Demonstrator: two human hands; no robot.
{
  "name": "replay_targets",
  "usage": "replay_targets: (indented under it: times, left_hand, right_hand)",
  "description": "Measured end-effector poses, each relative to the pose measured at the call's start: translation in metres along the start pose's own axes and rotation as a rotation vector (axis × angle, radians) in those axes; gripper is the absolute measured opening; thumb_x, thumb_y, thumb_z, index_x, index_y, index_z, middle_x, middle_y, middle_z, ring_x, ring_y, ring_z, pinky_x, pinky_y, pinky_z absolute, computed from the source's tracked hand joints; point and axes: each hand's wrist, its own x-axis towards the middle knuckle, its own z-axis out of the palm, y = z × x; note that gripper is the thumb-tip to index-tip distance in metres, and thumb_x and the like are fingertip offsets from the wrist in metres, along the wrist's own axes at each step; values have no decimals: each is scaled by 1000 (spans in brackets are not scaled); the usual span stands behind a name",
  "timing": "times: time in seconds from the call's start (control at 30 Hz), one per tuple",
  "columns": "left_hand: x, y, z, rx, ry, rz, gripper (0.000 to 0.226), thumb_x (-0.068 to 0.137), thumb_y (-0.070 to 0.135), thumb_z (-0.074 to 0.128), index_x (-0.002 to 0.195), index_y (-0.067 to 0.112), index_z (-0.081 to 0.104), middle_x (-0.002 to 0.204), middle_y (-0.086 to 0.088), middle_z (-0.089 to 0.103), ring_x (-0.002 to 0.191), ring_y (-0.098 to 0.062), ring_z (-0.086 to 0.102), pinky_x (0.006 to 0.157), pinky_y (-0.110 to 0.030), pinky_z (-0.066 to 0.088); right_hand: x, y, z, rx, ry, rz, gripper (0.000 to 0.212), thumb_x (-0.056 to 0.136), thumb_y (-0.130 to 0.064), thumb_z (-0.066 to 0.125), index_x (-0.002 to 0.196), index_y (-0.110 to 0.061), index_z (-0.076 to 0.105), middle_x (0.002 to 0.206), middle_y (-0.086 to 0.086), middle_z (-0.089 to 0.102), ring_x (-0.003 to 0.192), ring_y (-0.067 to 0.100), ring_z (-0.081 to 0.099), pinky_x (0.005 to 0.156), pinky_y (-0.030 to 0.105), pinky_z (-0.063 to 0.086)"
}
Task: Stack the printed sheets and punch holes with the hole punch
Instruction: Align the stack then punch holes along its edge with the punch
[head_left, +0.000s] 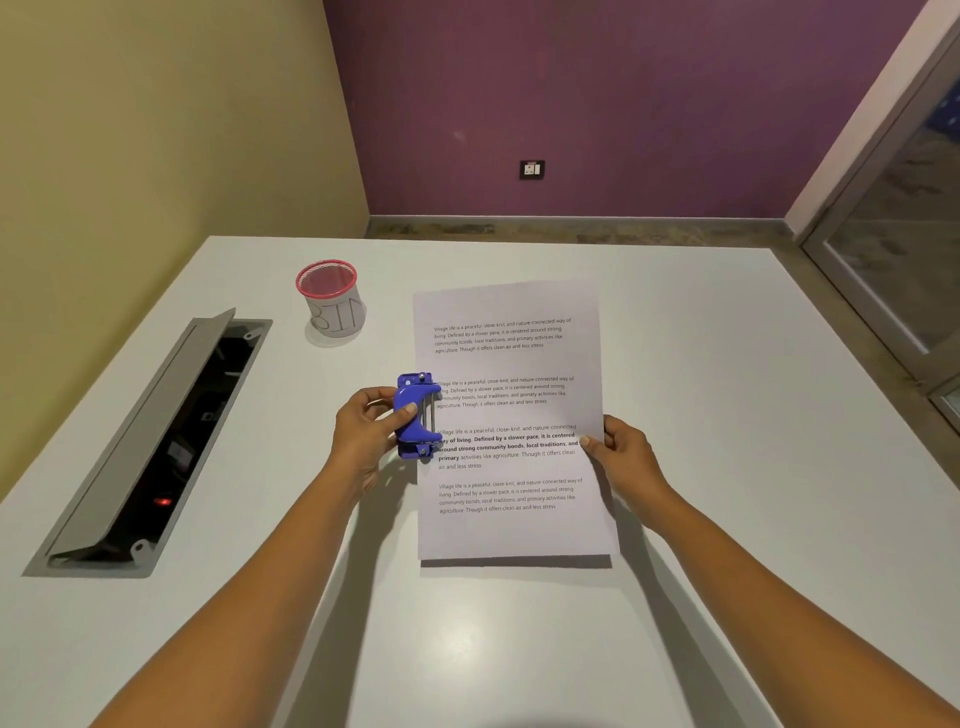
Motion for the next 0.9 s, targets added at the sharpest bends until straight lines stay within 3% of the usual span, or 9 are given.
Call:
replay_targets:
  times: [0.1,0.23,0.4,0.47,0.63,0.9]
  left_hand:
    - [1,-7,3,18,21,-29,20,81,-1,64,91,11,52,87,-8,58,72,-19,61,51,-21,56]
    - [7,-19,6,53,63,-97,23,80,0,65,97,7,51,84,-9,58,68,-21,61,44,-20,54]
    - [18,-36,11,128,120,-155,27,78,2,68,98,7,51,86,-12,60,68,-24,61,53,-29,53]
    - [21,-40,12,149,147,-166,27,77,3,69,97,7,51,92,-15,59,76,-31,61,60,-34,50]
    - [30,-45,16,200,170,-193,28,78,5,69,99,8,51,100,-16,59,86,-30,60,69,-38,52]
    - [34,-43,20,273,180,-184,29,79,6,69,101,9,51,101,-14,59,78,-26,59,54,-27,48]
  right_hand:
    - [2,5,-1,-40,-23,37,24,92,-9,52,116,-8,58,110,10,68,95,25,64,82,30,48]
    - [7,12,0,-77,-55,104,30,92,-7,52,122,-5,55,118,13,65,105,30,62,96,41,48]
    - [17,19,2,-108,-81,169,30,92,-6,52,122,-4,55,120,14,64,108,31,61,100,46,46]
    - [20,21,3,-108,-91,186,31,92,-5,52,122,-4,55,120,14,64,108,31,61,101,46,45]
    - [28,26,6,-124,-112,212,33,91,-5,52,124,-4,55,122,14,63,110,31,60,102,46,44]
    - [33,32,10,-124,-120,234,33,91,-3,52,124,-3,55,122,14,63,109,30,61,100,42,46]
